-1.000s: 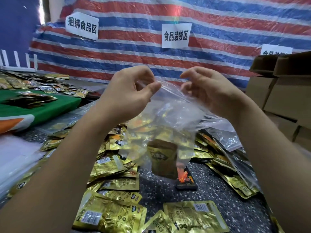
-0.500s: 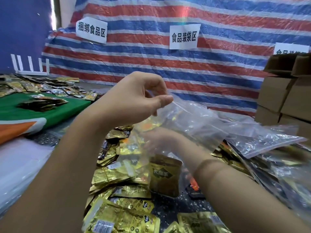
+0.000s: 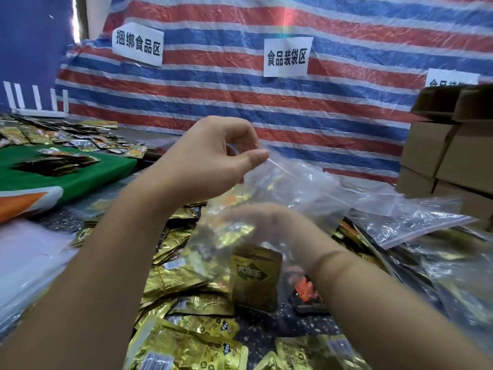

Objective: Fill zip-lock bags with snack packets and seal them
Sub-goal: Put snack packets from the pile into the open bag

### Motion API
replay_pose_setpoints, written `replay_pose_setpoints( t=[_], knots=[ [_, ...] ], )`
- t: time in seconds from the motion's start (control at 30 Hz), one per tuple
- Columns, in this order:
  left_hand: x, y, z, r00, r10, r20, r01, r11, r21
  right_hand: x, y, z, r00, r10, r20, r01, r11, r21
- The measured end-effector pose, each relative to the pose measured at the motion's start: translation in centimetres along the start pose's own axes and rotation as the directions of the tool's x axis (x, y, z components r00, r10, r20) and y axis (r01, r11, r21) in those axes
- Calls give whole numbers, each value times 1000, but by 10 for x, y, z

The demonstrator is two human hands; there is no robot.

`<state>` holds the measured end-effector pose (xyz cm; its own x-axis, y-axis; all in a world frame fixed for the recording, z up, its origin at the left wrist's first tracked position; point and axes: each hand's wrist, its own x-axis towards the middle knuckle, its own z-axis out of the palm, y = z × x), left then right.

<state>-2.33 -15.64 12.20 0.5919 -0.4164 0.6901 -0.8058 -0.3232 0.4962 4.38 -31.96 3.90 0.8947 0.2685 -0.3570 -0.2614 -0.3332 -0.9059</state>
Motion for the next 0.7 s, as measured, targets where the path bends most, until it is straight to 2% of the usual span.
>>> replay_pose_setpoints(
  t=[0.07,0.13,0.17,0.23,0.27,0.37,0.47,0.5,0.6,0.7],
  knots=[
    [0,1,1,1000,1,14,-1,1000,0,-20,-2,-18,999,-18,-30,18,1000,3],
    [0,1,1,1000,0,17,0,1000,2,-46,-6,-35,983,-44,-180,64,992,104],
    [0,1,1,1000,1,16,-1,1000,5,-56,-8,-45,967,-63,-246,110,977,184],
    [0,1,3,1000,-2,14,2,1000,14,-80,-12,-57,946,-202,-255,263,936,233],
    [0,1,4,1000,-8,16,8,1000,16,-91,-13,-62,930,-262,-259,330,904,272],
    [-1,3,8,1000,-17,16,16,999,28,-118,-30,-74,873,-314,-373,456,797,395],
    [0,4,11,1000,-1,-1,1,998,59,-143,-40,-80,770,-466,-436,637,606,476],
    [0,5,12,1000,3,-5,-3,998,68,-151,-41,-79,742,-524,-417,670,576,469],
    [1,5,14,1000,6,-9,-5,997,75,-164,-37,-75,657,-656,-372,753,584,303],
    [1,5,15,1000,18,-7,-18,998,65,-165,-33,-67,580,-713,-393,800,589,113]
  ],
)
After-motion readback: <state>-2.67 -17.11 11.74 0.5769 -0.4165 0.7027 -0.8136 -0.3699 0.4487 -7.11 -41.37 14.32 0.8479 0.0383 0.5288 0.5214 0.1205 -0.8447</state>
